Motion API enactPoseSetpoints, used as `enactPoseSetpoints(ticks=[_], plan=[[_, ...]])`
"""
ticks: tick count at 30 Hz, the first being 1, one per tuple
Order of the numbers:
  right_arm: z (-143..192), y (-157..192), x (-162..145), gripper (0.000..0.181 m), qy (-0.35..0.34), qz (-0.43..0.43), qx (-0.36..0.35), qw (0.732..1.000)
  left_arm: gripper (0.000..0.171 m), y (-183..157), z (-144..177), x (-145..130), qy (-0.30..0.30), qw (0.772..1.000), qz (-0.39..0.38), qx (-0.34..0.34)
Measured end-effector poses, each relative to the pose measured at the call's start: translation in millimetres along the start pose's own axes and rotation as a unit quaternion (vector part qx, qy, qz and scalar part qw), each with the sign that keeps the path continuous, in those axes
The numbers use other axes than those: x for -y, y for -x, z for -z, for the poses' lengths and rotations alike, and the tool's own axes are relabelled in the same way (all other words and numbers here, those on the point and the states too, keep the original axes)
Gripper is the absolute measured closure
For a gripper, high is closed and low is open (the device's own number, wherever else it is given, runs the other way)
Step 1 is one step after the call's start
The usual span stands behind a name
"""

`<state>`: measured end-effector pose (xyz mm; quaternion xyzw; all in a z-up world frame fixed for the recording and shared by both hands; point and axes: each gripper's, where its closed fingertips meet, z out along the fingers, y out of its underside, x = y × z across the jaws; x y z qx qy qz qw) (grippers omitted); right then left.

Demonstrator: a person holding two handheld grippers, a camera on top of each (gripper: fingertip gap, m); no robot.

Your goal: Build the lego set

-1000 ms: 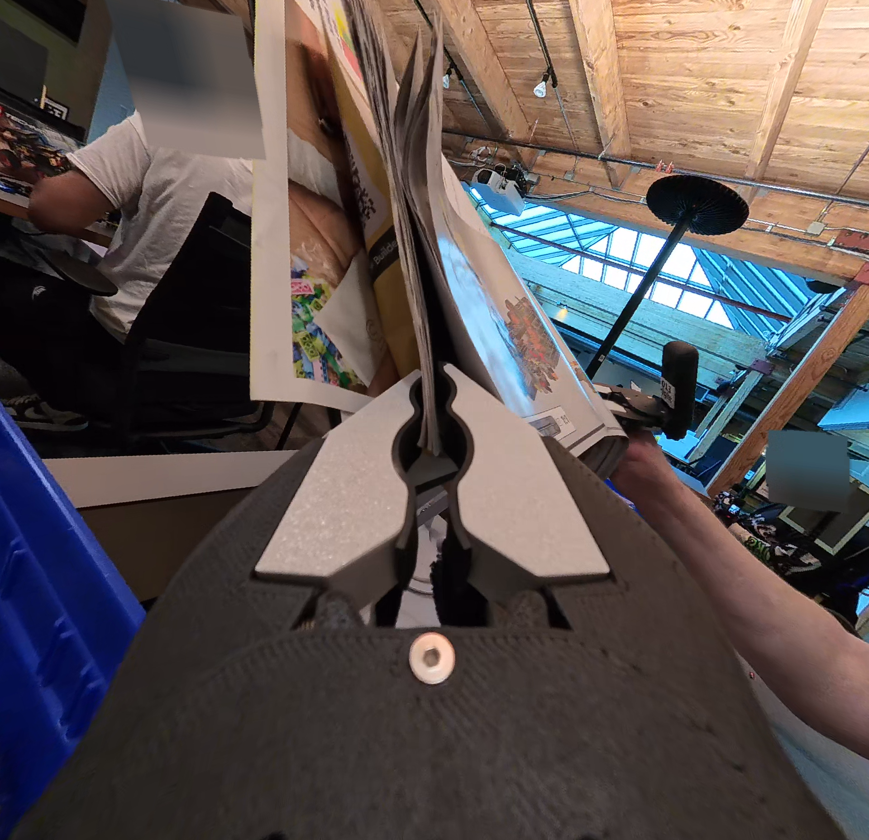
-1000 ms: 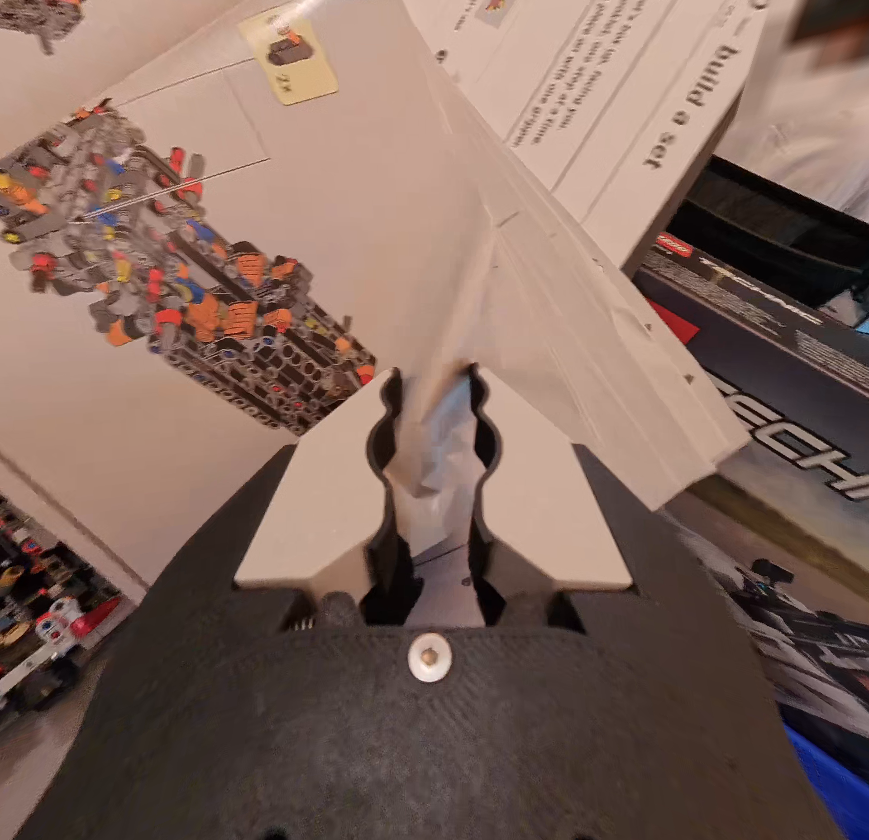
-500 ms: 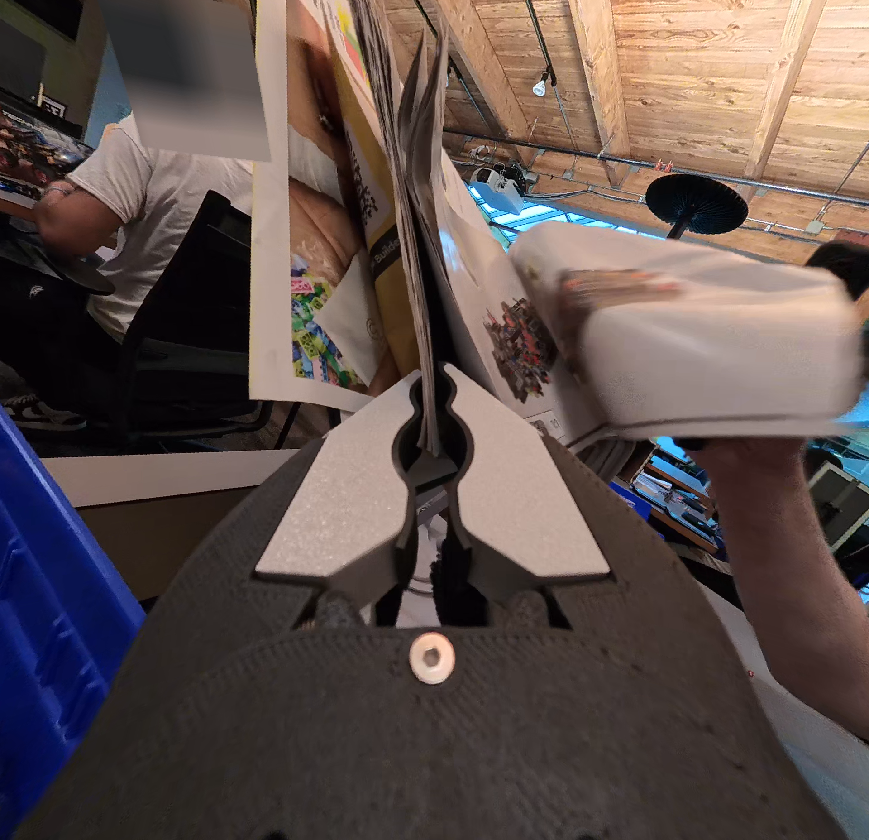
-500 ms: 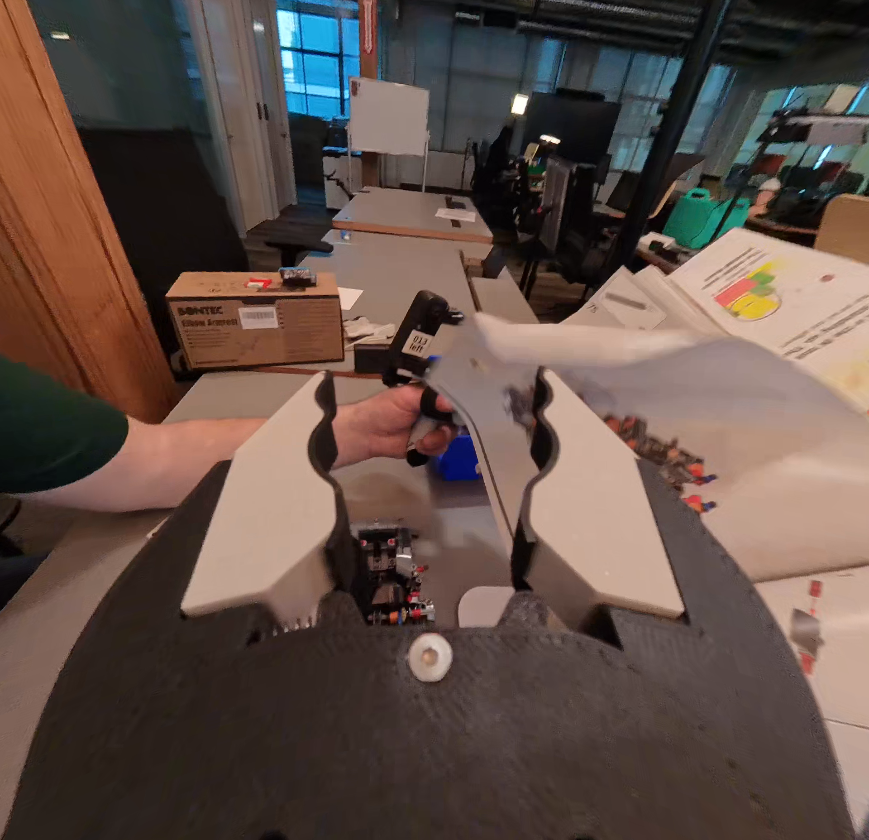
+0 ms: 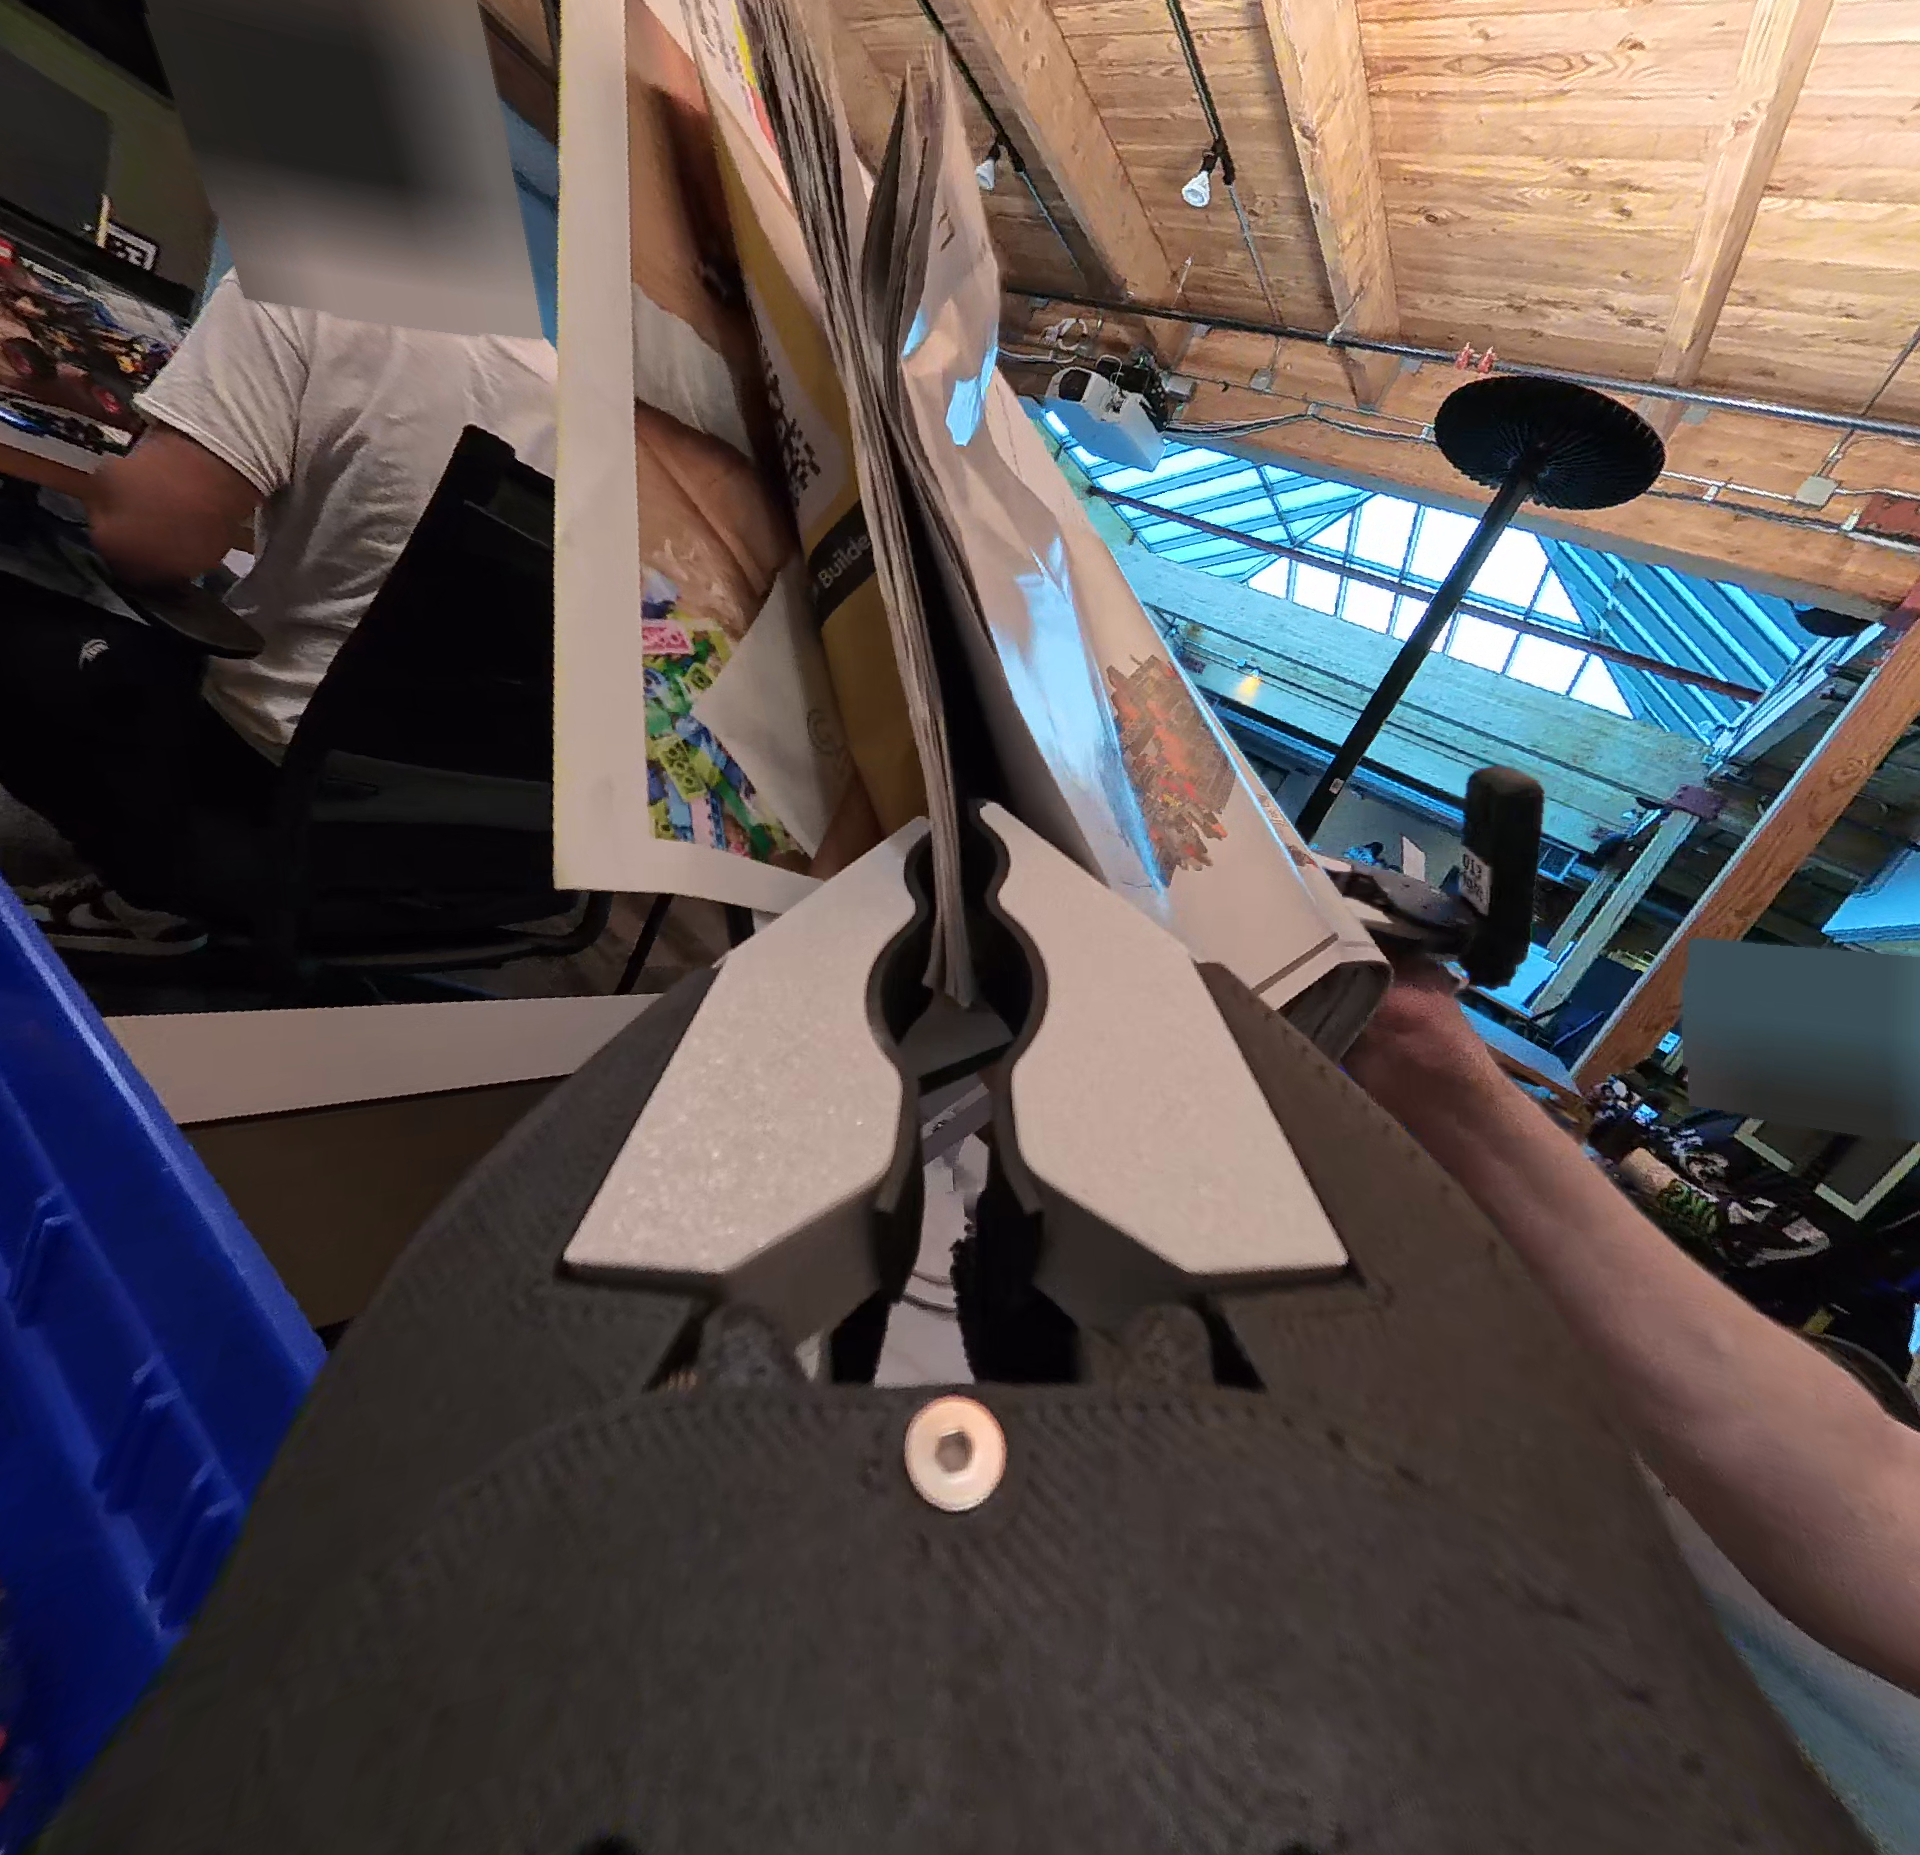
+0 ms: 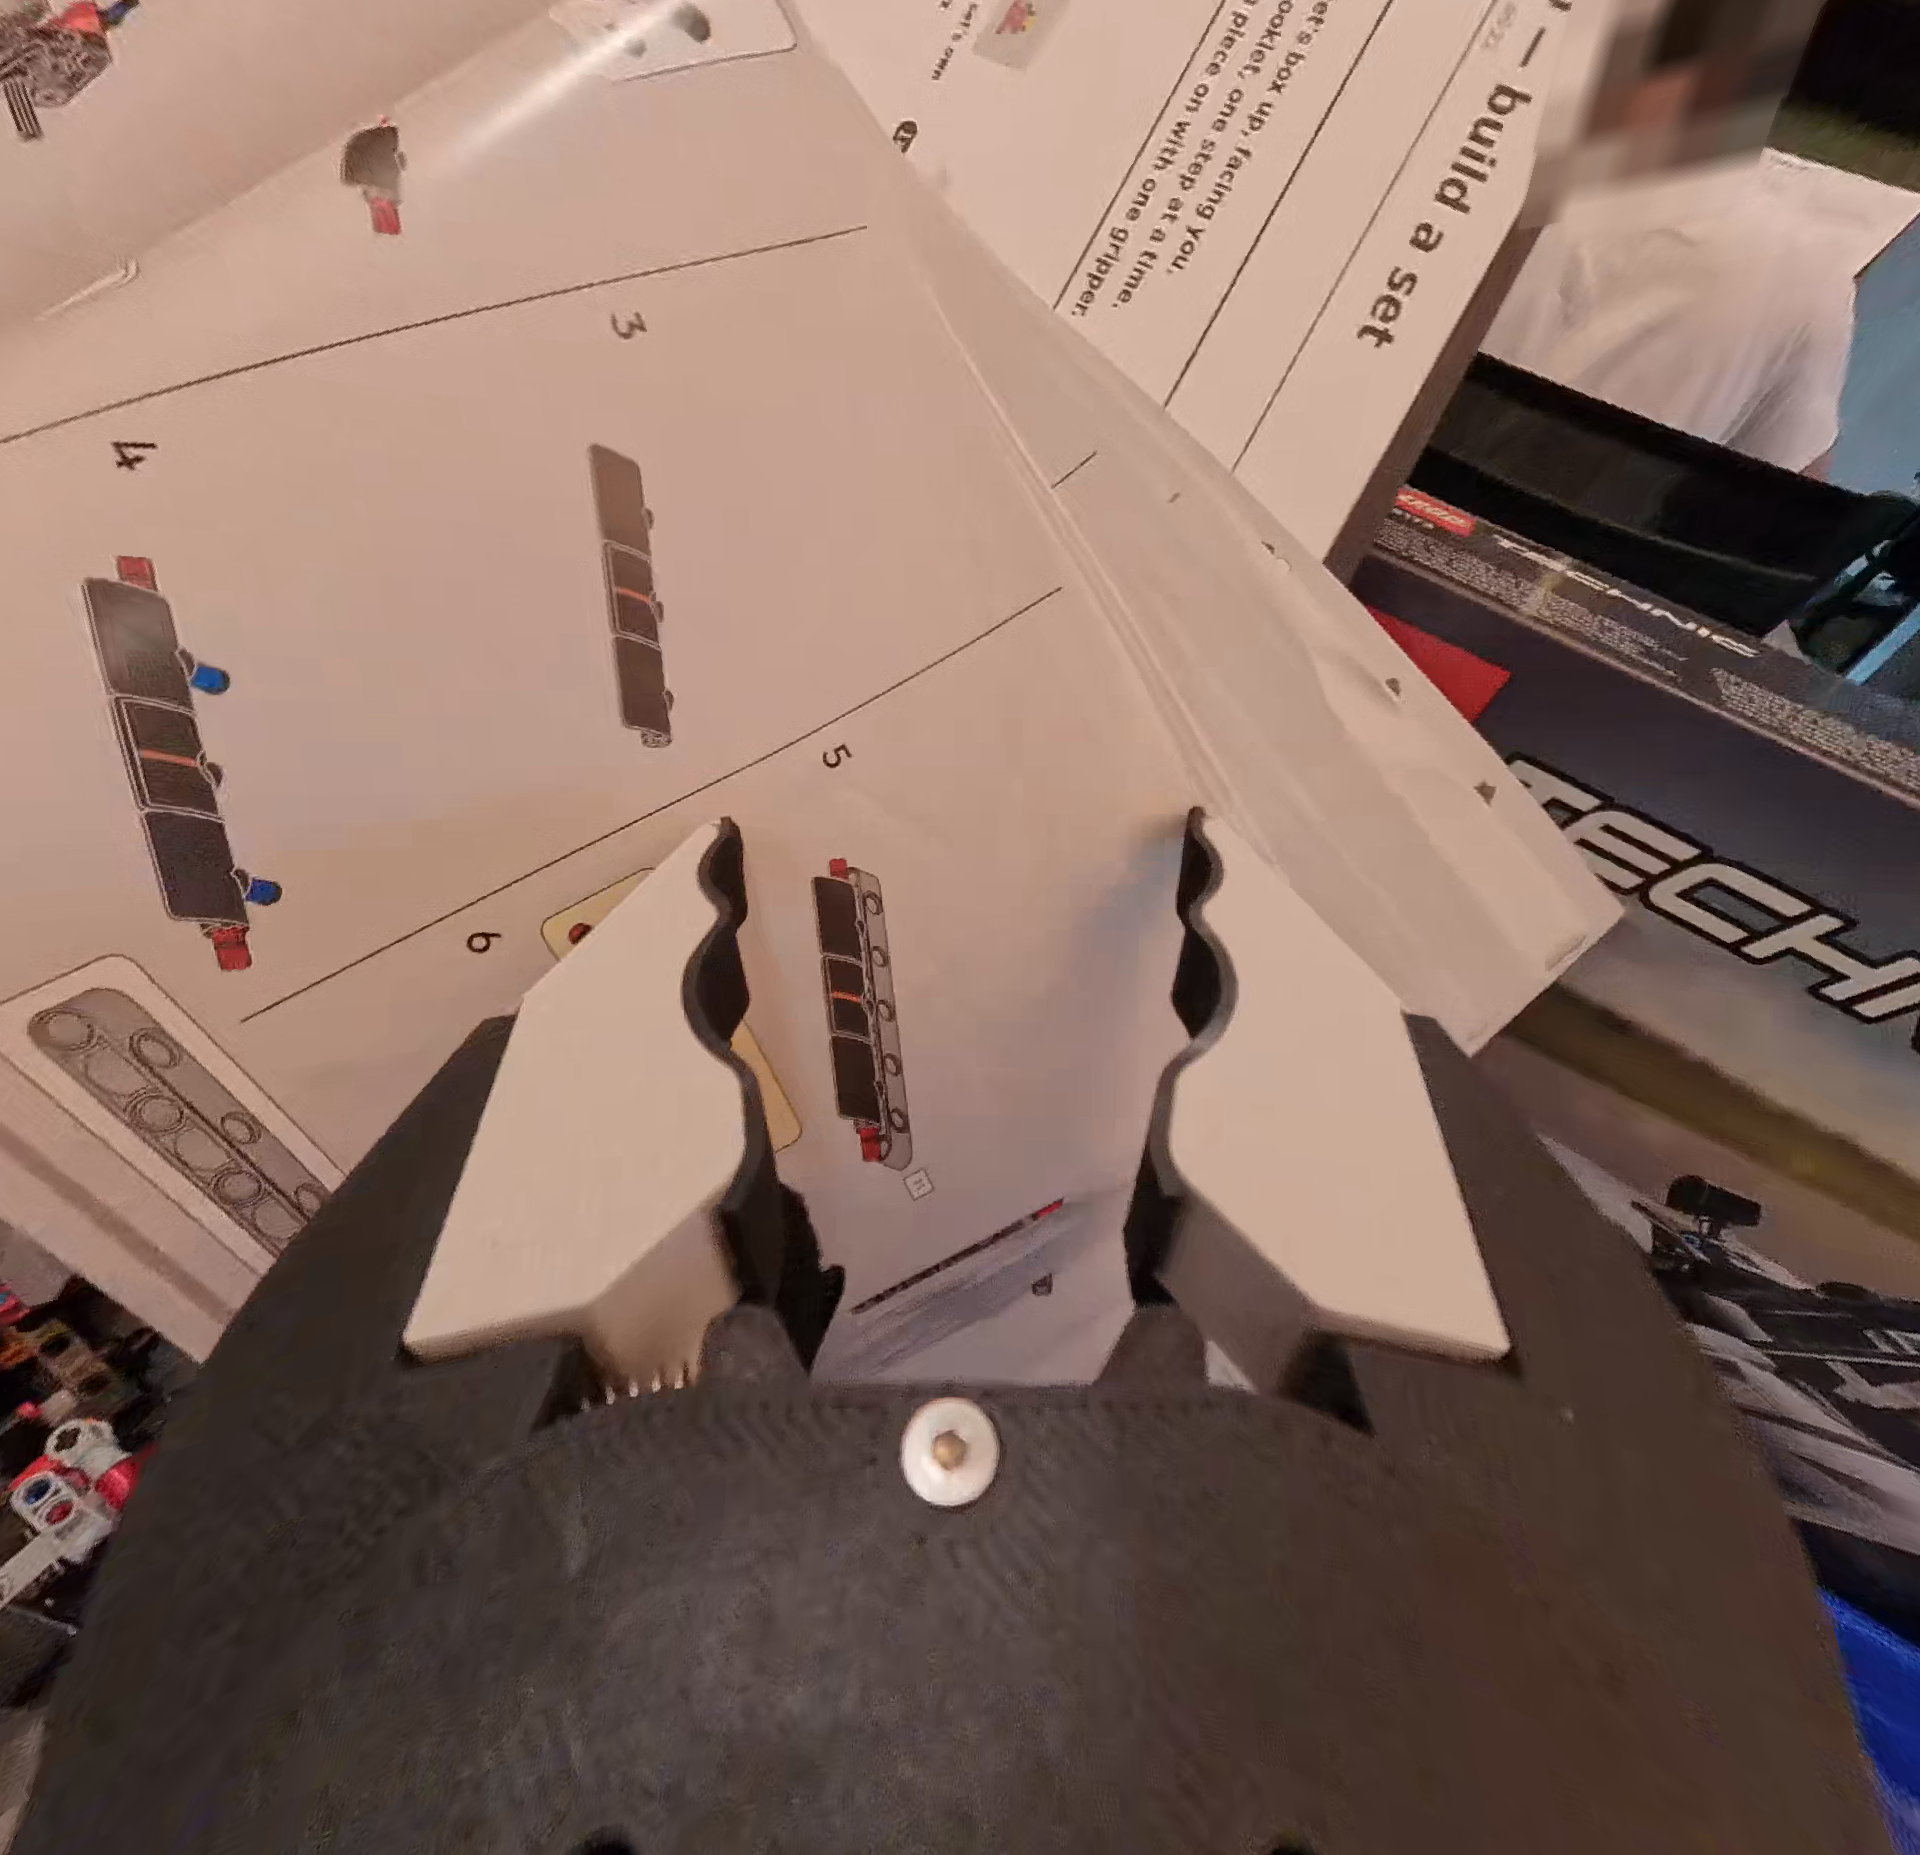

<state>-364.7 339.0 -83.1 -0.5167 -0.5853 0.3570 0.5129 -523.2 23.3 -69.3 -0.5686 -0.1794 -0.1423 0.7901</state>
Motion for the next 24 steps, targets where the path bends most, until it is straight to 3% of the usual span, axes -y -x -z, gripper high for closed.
enactPoseSetpoints(ticks=[3,6,10,17,23,24], plan=[[0,4,3,0.132,-0.002,0.018,-0.003,1.000,0.171,1,0,-1,0.001,1.000,-0.002,0.002],[-1,9,3,0.145,-0.005,0.027,0.002,1.000,0.171,2,0,-2,0.001,1.000,0.000,0.002],[-1,21,3,0.181,0.010,0.030,0.040,0.999,0.171,1,-1,-2,0.002,1.000,-0.001,0.002],[10,52,32,0.181,-0.021,-0.016,0.129,0.991,0.171,1,0,-1,0.003,1.000,-0.003,0.001],[30,108,117,0.181,-0.123,-0.059,0.230,0.963,0.171,1,0,-1,0.003,1.000,-0.003,0.001],[31,123,131,0.173,-0.137,-0.058,0.248,0.957,0.171,1,0,-1,0.003,1.000,-0.003,0.001]])
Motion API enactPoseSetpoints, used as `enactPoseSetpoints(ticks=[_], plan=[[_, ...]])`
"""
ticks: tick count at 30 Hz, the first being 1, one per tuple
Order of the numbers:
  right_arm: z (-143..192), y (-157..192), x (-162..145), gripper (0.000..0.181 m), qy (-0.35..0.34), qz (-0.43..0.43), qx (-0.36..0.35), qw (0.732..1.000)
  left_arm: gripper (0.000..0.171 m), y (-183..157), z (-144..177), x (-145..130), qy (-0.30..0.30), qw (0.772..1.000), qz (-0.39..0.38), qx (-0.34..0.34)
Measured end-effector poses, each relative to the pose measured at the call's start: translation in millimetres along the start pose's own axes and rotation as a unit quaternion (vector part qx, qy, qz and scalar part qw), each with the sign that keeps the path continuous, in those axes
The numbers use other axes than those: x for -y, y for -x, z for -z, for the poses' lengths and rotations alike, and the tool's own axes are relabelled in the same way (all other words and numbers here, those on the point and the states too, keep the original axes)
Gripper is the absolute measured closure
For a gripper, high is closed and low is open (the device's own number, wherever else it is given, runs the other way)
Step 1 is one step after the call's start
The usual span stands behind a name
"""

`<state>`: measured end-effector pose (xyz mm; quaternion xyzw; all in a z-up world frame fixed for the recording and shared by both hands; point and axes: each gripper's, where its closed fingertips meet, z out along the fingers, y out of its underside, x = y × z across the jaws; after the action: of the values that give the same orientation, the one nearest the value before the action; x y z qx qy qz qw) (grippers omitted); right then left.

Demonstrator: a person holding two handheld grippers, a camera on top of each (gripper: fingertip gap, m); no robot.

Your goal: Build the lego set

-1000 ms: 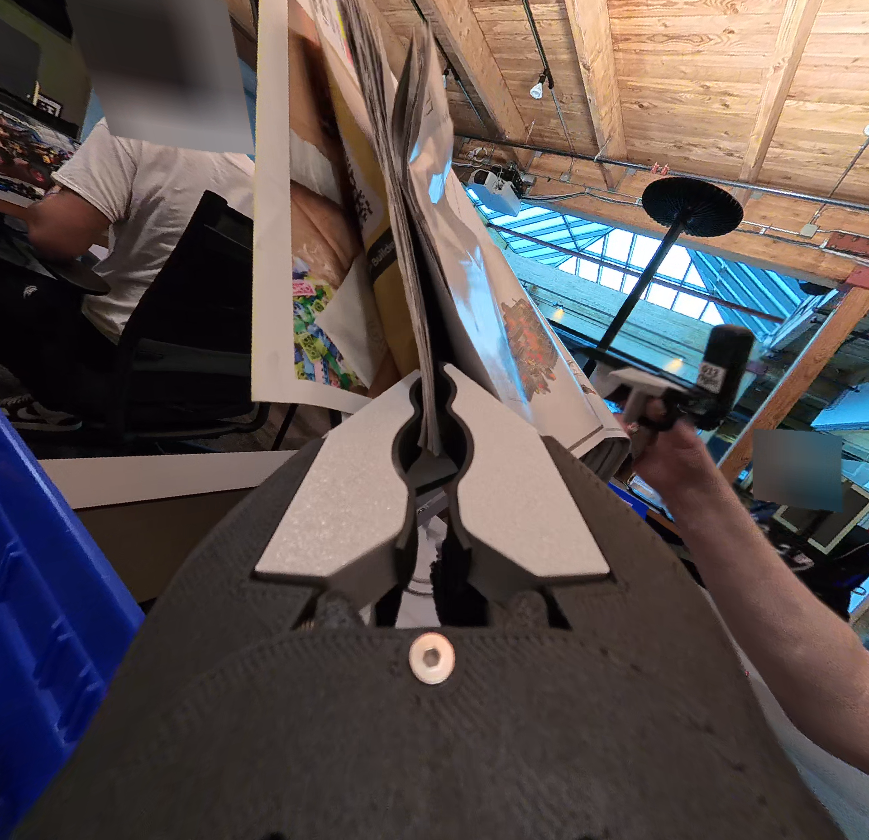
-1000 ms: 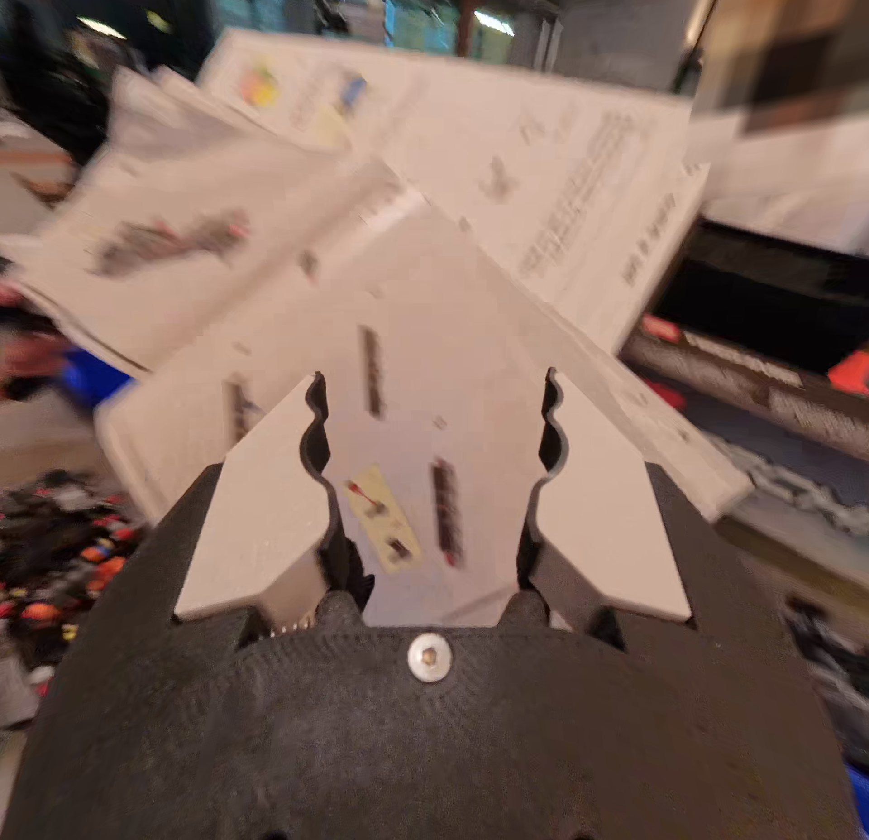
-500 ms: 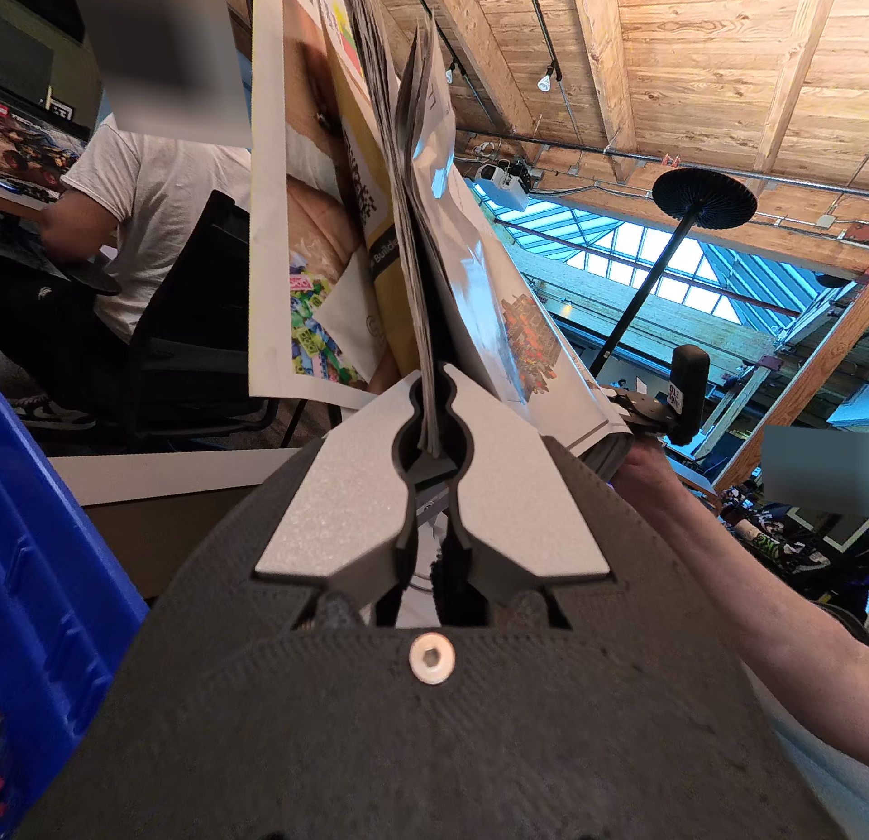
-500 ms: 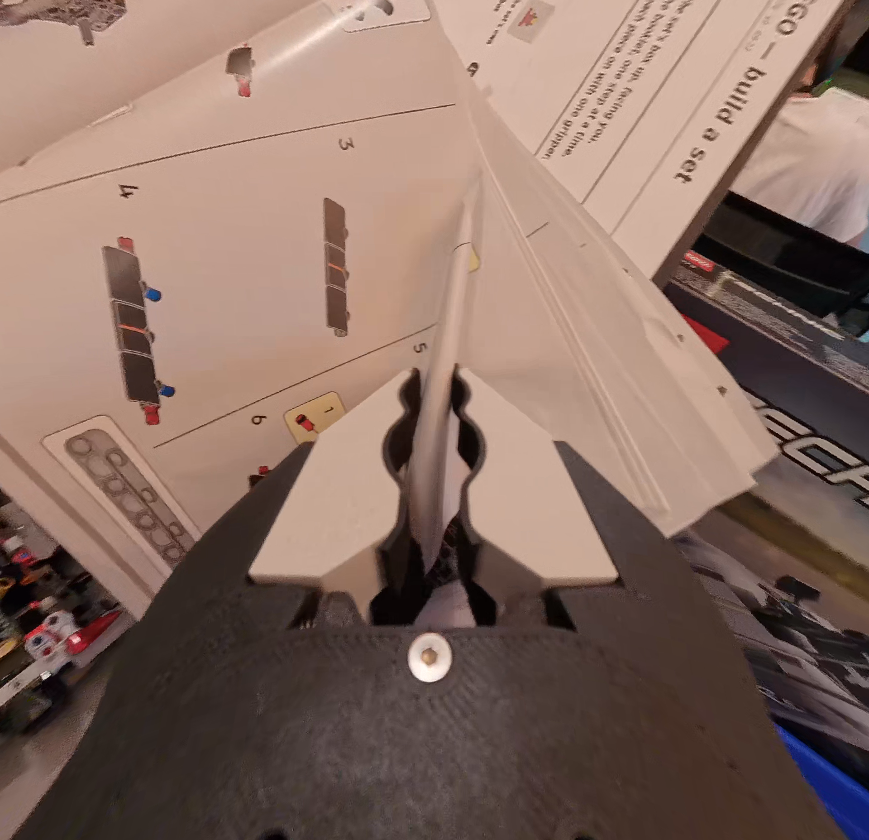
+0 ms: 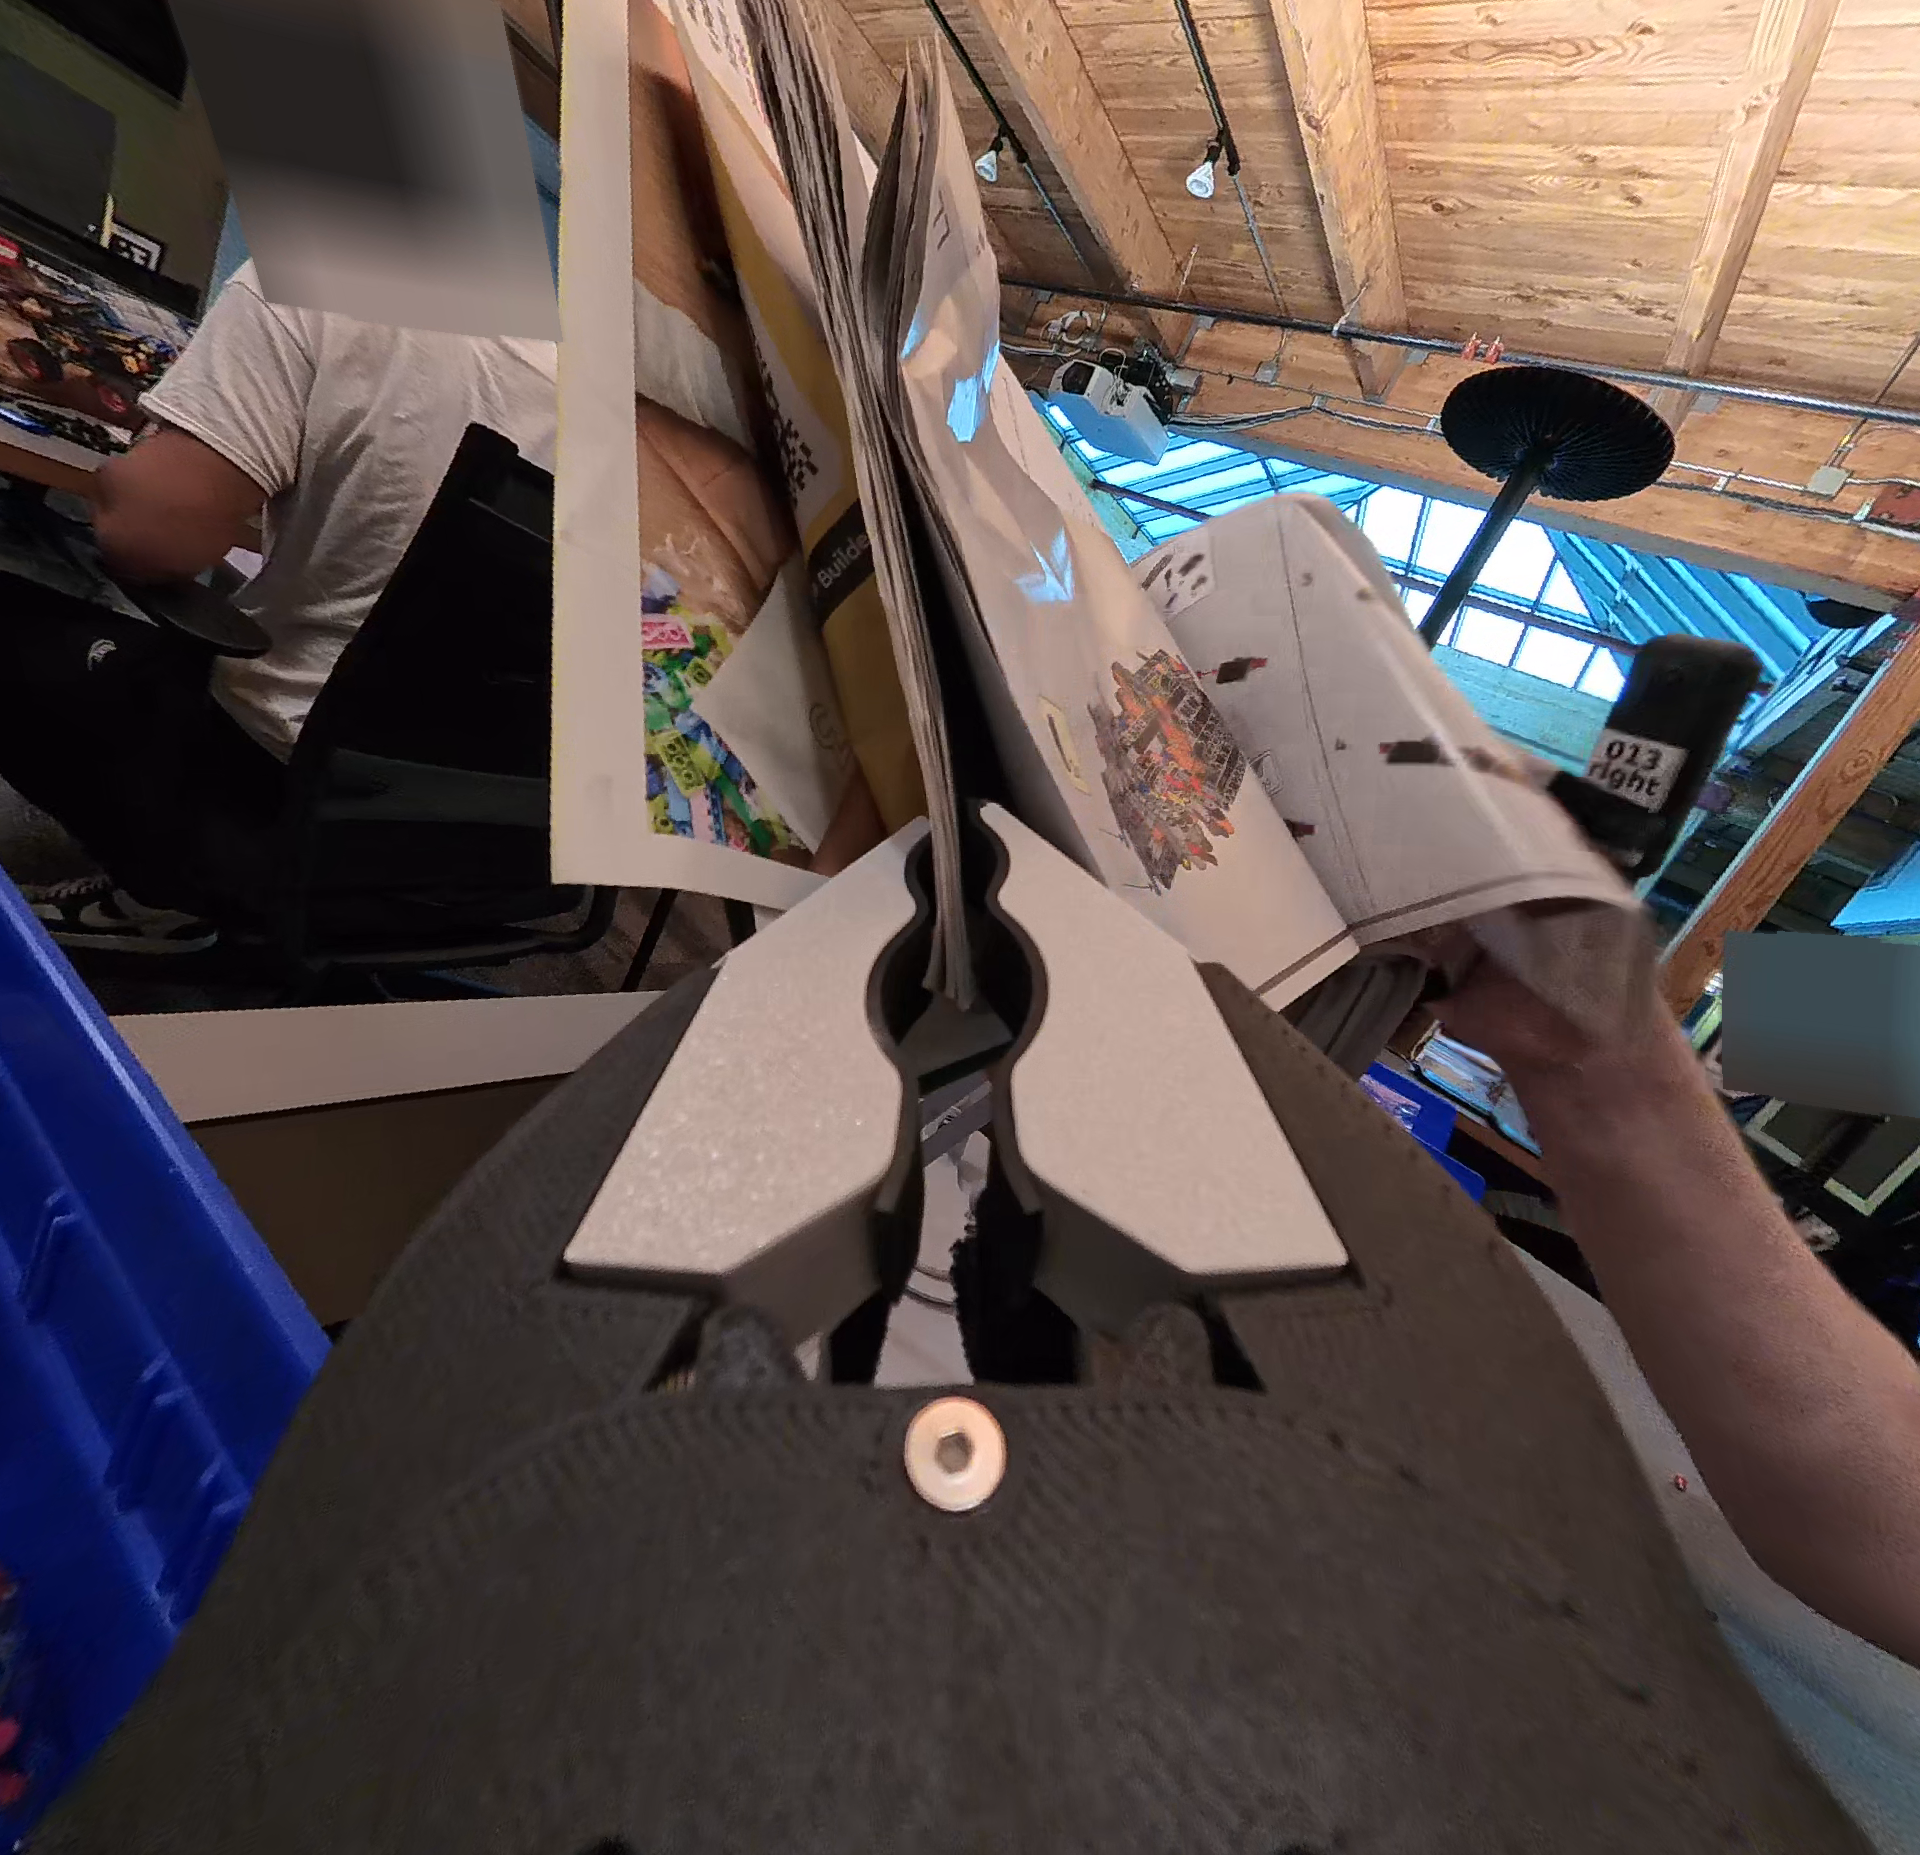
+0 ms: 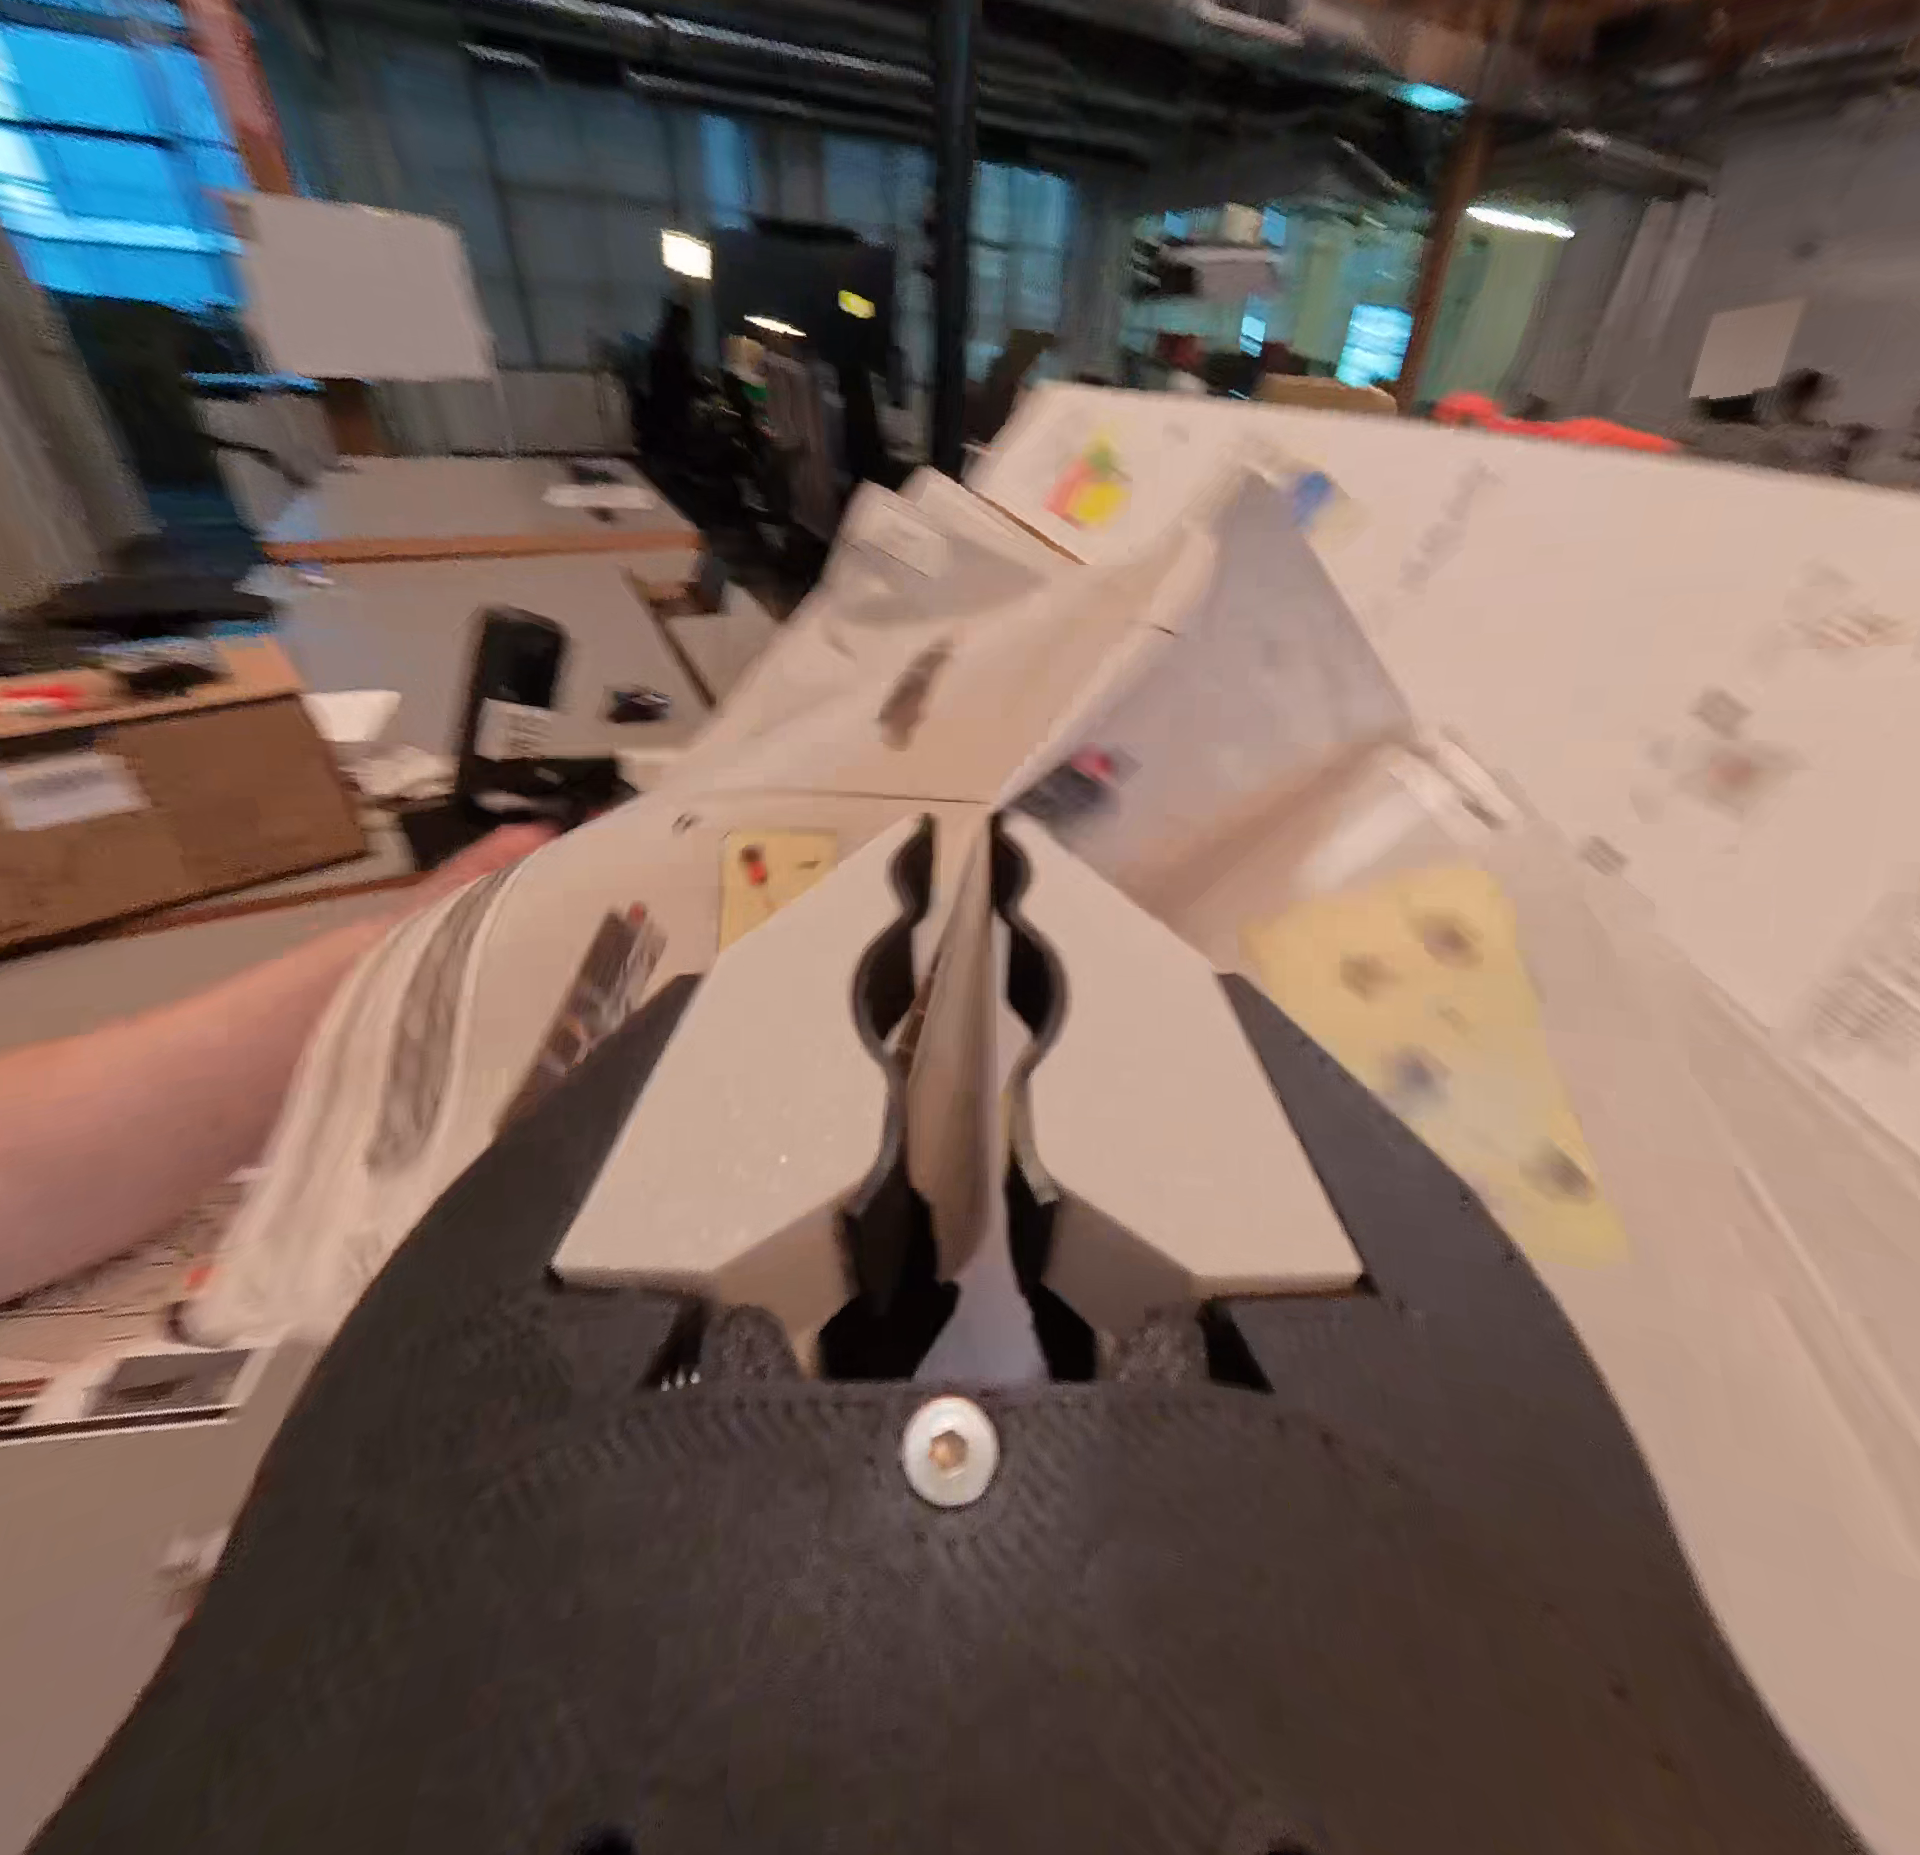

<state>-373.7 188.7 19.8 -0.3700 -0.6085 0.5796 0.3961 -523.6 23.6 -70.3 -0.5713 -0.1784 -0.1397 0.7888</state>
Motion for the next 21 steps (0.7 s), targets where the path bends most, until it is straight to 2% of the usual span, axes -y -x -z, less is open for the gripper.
enactPoseSetpoints(ticks=[2,3,4,5,7,9,11,13,17,19,21], plan=[[-24,45,18,0.126,-0.014,0.000,0.093,0.996,0.171,0,0,0,0.000,1.000,0.000,0.000],[-30,66,23,0.112,-0.014,-0.004,0.140,0.990,0.171,0,0,0,0.001,1.000,0.000,0.000],[-31,77,31,0.117,-0.024,-0.008,0.164,0.986,0.171,0,0,0,0.001,1.000,0.000,0.000],[-25,76,39,0.120,-0.044,-0.004,0.157,0.987,0.171,0,0,0,0.001,1.000,-0.001,0.000],[-1,44,47,0.120,-0.075,0.013,0.084,0.994,0.171,-1,1,2,0.001,1.000,-0.002,-0.001],[27,-4,34,0.110,-0.065,0.019,-0.012,0.998,0.171,-1,1,2,0.001,1.000,-0.001,-0.002],[52,-60,-3,0.103,0.004,0.038,-0.130,0.991,0.171,0,0,1,-0.001,1.000,0.003,-0.003],[71,-98,-41,0.102,0.058,0.037,-0.197,0.978,0.171,0,0,0,-0.002,1.000,0.006,-0.003],[76,-132,-104,0.107,0.139,0.026,-0.235,0.962,0.171,-1,0,1,-0.001,1.000,0.000,0.001],[73,-132,-107,0.112,0.140,0.051,-0.246,0.958,0.171,-1,0,1,0.000,1.000,-0.004,0.003],[70,-130,-107,0.128,0.147,0.066,-0.248,0.955,0.171,-1,0,1,0.002,1.000,-0.005,0.003]])
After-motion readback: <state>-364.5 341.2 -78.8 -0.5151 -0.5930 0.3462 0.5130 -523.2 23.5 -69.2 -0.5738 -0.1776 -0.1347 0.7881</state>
